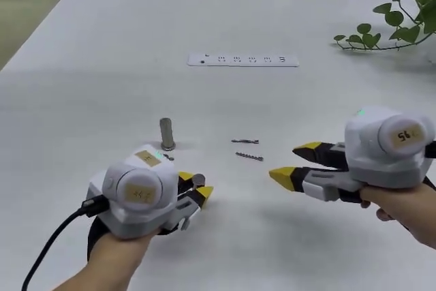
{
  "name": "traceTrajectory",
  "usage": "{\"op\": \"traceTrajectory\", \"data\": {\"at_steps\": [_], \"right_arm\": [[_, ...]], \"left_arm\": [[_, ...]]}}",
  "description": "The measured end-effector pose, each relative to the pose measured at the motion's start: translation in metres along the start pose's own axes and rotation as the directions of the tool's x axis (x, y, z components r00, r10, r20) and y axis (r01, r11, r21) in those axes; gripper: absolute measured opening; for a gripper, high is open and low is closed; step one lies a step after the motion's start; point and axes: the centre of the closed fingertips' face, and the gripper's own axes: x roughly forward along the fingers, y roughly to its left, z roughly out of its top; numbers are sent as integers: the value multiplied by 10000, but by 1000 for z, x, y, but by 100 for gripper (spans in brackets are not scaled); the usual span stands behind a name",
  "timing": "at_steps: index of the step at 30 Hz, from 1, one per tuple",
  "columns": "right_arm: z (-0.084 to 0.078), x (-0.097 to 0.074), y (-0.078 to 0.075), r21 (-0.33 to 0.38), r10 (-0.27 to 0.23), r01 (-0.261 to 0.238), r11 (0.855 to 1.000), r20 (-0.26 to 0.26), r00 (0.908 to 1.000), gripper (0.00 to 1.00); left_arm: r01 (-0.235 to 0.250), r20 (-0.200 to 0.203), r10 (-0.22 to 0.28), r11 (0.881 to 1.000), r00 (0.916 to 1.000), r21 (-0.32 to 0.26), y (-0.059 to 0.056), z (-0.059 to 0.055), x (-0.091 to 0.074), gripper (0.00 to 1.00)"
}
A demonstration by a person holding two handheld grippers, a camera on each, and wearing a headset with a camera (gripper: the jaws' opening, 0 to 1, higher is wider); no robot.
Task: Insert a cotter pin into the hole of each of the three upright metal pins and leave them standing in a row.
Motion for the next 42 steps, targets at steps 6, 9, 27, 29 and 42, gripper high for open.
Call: {"op": "traceTrajectory", "data": {"at_steps": [6, 9, 27, 29, 42], "right_arm": [[-3, 2, -1, 26, 75, -75, 10000, -96, 9999, 33], [-4, 5, -1, 10, 101, -101, 9999, -170, 9998, 33], [8, 25, -12, -620, 363, -406, 9972, -699, 9969, 27], [8, 27, -13, -737, 417, -480, 9961, -846, 9955, 27], [7, 52, -19, -1062, 732, -930, 9900, -1775, 9814, 26]], "left_arm": [[44, 110, -45, 10000, 9999, 15, 0, 1, 1, 10], [59, 122, -58, 10000, 9999, -35, 1, 0, 1, 10], [351, 156, -347, 9990, 9993, -286, -4, 2, -4, 21], [317, 161, -312, 9990, 9994, -307, -3, 2, -6, 22], [153, 255, -138, 9982, 9996, -587, 1, 5, -16, 30]]}}
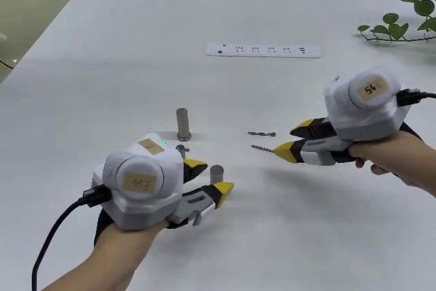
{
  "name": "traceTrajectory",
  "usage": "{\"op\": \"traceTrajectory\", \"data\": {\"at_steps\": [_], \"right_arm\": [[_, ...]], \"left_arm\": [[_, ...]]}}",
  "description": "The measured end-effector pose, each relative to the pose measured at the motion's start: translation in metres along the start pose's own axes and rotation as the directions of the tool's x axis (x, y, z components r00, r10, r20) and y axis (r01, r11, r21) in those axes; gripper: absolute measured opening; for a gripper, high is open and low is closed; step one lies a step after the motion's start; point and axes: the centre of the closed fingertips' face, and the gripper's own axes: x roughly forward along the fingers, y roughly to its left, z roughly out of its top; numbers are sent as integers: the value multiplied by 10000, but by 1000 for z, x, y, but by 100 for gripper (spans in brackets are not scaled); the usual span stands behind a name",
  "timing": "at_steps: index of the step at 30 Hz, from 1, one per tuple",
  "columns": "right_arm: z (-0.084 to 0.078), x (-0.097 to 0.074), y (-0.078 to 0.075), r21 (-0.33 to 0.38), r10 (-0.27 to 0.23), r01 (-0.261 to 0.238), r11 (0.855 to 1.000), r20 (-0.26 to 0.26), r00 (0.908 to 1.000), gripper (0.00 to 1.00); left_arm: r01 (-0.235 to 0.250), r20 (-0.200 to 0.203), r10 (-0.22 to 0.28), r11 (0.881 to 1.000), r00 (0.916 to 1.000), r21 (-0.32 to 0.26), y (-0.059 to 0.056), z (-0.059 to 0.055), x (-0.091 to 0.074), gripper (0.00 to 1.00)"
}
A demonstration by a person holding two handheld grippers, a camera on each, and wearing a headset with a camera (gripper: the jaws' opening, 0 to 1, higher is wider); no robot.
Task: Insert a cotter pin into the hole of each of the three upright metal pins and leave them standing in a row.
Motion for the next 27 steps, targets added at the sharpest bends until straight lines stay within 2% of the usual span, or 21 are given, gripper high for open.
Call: {"op": "traceTrajectory", "data": {"at_steps": [5, 12, 22, 27], "right_arm": [[-5, 11, -2, -139, 207, -214, 9997, -482, 9986, 24], [-10, 22, -4, -206, 387, -408, 9990, -908, 9951, 19], [-17, 35, -6, -516, 565, -646, 9966, -1452, 9878, 11], [-20, 39, -4, -850, 591, -756, 9935, -1827, 9814, 6]], "left_arm": [[15, 19, -15, 10000, 10000, -48, -1, 1, -4, 31], [-4, -32, 3, 9999, 10000, -153, 2, 0, -14, 31], [-14, -29, 13, 9995, 10000, -301, 3, 0, -23, 30], [58, -183, -65, 9993, 9998, -381, 2, -4, -26, 30]]}}
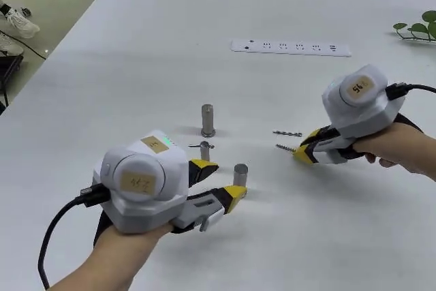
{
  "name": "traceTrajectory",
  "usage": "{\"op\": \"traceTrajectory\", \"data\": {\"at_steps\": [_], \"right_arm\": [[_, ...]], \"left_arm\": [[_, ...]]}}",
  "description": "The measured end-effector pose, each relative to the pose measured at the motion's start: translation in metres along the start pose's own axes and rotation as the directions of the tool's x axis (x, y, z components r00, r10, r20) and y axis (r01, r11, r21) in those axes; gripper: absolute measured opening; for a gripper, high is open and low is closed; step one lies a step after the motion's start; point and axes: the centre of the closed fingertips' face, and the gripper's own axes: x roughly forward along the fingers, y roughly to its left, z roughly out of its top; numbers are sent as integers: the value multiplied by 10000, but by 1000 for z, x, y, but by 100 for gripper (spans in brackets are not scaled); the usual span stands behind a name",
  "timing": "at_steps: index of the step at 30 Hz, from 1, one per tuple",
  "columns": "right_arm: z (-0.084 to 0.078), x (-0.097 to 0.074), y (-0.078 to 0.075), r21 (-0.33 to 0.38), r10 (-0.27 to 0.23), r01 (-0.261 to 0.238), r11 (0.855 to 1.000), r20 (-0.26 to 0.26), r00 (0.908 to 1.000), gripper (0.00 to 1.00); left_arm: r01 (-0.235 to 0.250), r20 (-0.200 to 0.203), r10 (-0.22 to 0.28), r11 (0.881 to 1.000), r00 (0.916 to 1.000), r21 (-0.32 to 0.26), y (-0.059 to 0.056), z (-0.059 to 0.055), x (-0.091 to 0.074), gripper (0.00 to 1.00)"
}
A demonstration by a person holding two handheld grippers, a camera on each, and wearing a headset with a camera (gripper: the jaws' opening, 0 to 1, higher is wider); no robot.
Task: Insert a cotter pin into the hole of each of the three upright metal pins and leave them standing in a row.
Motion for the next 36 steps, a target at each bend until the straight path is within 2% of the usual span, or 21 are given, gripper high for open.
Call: {"op": "traceTrajectory", "data": {"at_steps": [2, 11, 12, 21, 24, 30, 33, 36], "right_arm": [[1, -1, 0, -124, -29, 29, 9999, 13, 10000, 5], [1, -1, 0, -739, 22, -60, 9972, -511, 9987, 0], [1, -1, 0, -1090, 32, -106, 9940, -683, 9977, 0], [1, -1, 1, -2067, -26, -184, 9782, -1009, 9949, 0], [2, -1, 1, -2590, -76, -178, 9657, -966, 9953, 0], [1, -2, 1, -2546, -105, -89, 9670, -746, 9972, 0], [2, -3, 1, -2704, -133, -42, 9627, -629, 9979, 0], [3, -5, -4, -2704, -215, 78, 9627, -476, 9986, 0]], "left_arm": [[8, -126, -7, 10000, 9999, 10, 0, -3, -1, 30], [-4, -72, 3, 10000, 10000, -93, 1, -5, -6, 31], [17, -69, -18, 9999, 10000, -99, 1, -5, -6, 31], [112, -110, -113, 9999, 9999, -109, -1, -5, -9, 30], [107, -136, -109, 9999, 9998, -81, 0, -5, -10, 30], [133, -183, -134, 9999, 9997, -61, 0, -4, -11, 29], [174, -220, -174, 9998, 9996, -3, 0, -4, -12, 29], [169, -276, -167, 9998, 9995, 63, 1, -4, -13, 29]]}}
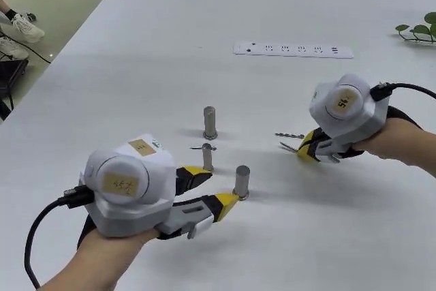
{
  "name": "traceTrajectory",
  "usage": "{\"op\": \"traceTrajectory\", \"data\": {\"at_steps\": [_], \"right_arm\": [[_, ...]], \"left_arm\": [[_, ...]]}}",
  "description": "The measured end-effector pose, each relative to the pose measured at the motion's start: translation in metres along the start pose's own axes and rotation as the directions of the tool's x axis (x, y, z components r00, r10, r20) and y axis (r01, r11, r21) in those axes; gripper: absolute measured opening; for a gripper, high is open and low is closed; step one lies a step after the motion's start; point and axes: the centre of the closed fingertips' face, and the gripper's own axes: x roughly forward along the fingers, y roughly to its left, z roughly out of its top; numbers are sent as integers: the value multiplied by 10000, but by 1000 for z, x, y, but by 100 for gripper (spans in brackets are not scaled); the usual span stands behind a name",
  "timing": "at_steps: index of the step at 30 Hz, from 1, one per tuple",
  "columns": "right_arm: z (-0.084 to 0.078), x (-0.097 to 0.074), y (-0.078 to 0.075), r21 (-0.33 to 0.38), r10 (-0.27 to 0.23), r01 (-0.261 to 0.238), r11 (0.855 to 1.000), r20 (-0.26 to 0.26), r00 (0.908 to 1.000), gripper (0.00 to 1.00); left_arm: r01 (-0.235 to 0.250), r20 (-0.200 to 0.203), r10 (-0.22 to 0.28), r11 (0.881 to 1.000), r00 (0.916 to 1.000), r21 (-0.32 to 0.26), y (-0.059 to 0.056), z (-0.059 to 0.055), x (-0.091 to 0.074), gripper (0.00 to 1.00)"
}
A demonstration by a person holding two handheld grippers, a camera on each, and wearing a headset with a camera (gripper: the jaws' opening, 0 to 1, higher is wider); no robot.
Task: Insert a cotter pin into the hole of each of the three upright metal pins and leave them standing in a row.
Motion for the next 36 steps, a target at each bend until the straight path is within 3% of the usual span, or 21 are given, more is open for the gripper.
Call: {"op": "traceTrajectory", "data": {"at_steps": [10, 17, 28, 36], "right_arm": [[8, -11, 9, -44, -189, 191, 9998, 538, 9984, 0], [20, -21, 21, -625, -218, 290, 9976, 1131, 9933, 0], [45, -39, 35, -1532, -244, 580, 9865, 2129, 9768, 0], [57, -48, 42, -2278, -190, 809, 9703, 2617, 9650, 0]], "left_arm": [[-58, 123, 59, 9999, 9999, -142, 3, 8, -2, 27], [104, 6, -104, 9999, 9999, -120, -1, 12, 2, 27], [396, -311, -400, 9991, 9987, -132, -6, 23, 10, 25], [627, -20, -629, 9970, 9980, -461, -6, 39, 15, 22]]}}
